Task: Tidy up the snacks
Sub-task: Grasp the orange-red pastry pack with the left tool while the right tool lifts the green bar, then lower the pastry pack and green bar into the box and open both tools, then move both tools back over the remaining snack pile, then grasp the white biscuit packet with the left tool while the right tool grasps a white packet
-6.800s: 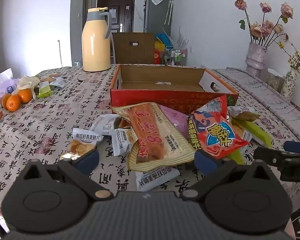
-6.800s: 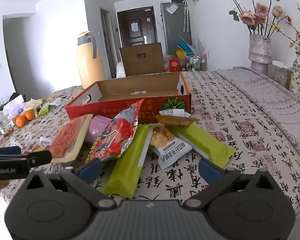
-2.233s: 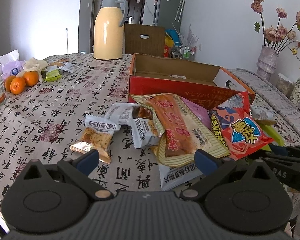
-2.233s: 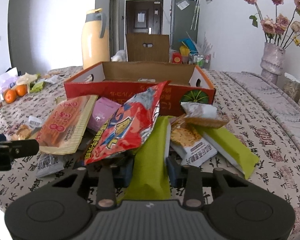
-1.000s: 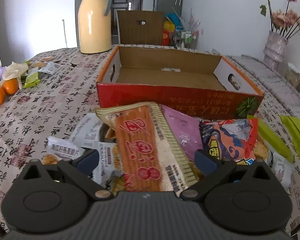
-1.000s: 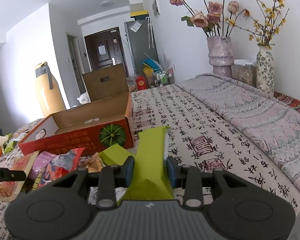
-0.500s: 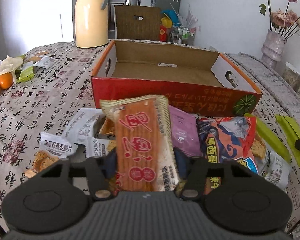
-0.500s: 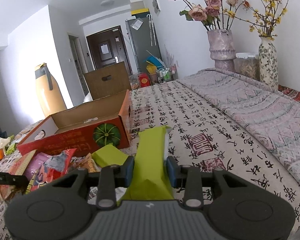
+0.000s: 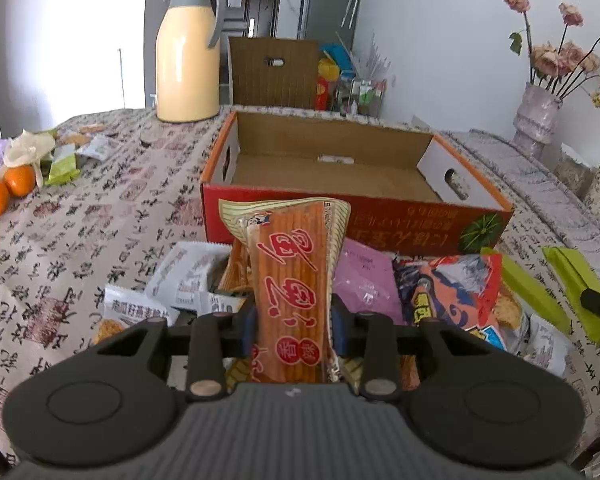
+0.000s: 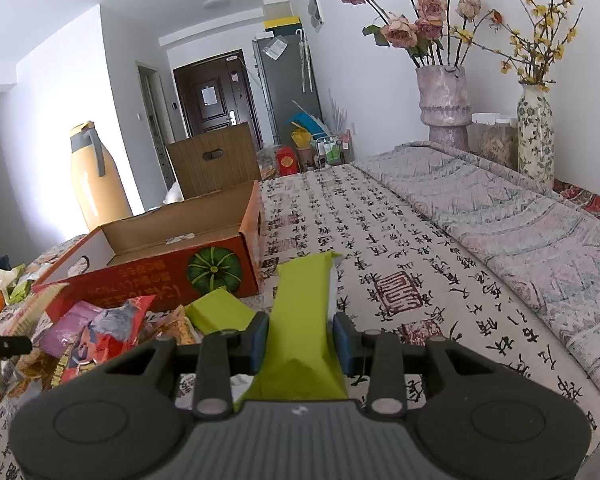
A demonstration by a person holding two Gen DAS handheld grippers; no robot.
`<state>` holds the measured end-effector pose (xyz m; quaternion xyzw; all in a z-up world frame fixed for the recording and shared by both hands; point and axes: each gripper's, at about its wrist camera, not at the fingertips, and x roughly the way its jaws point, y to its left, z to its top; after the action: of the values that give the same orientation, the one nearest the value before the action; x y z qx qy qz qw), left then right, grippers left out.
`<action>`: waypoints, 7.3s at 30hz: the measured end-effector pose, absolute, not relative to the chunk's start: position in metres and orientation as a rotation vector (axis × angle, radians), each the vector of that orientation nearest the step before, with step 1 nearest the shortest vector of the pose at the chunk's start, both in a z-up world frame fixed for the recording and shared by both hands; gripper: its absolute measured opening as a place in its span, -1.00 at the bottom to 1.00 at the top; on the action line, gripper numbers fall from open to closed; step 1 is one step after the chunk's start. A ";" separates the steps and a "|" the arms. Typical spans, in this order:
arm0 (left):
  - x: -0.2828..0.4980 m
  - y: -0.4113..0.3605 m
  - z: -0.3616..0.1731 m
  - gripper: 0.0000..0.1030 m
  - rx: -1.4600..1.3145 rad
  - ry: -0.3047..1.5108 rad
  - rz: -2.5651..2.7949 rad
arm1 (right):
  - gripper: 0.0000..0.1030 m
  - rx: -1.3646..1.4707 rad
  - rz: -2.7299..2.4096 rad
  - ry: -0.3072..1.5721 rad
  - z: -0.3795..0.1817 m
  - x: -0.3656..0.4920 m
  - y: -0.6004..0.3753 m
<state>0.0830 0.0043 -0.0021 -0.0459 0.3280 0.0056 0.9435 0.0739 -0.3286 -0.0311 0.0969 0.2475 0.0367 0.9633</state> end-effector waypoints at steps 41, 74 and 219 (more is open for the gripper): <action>0.190 -0.013 0.066 -0.30 -0.018 0.512 0.013 | -0.34 0.097 0.274 0.414 0.038 0.204 -0.204; 0.250 0.013 0.015 0.71 -0.088 0.578 0.115 | -0.04 0.096 0.240 0.585 -0.008 0.272 -0.190; 0.084 0.101 -0.047 0.92 -0.075 0.750 0.247 | -0.08 0.090 0.059 0.434 -0.050 0.053 -0.284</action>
<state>0.0838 0.1011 -0.0468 -0.0368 0.3652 0.1204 0.9224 0.0533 -0.2838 -0.0499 0.0448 0.2153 0.0291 0.9751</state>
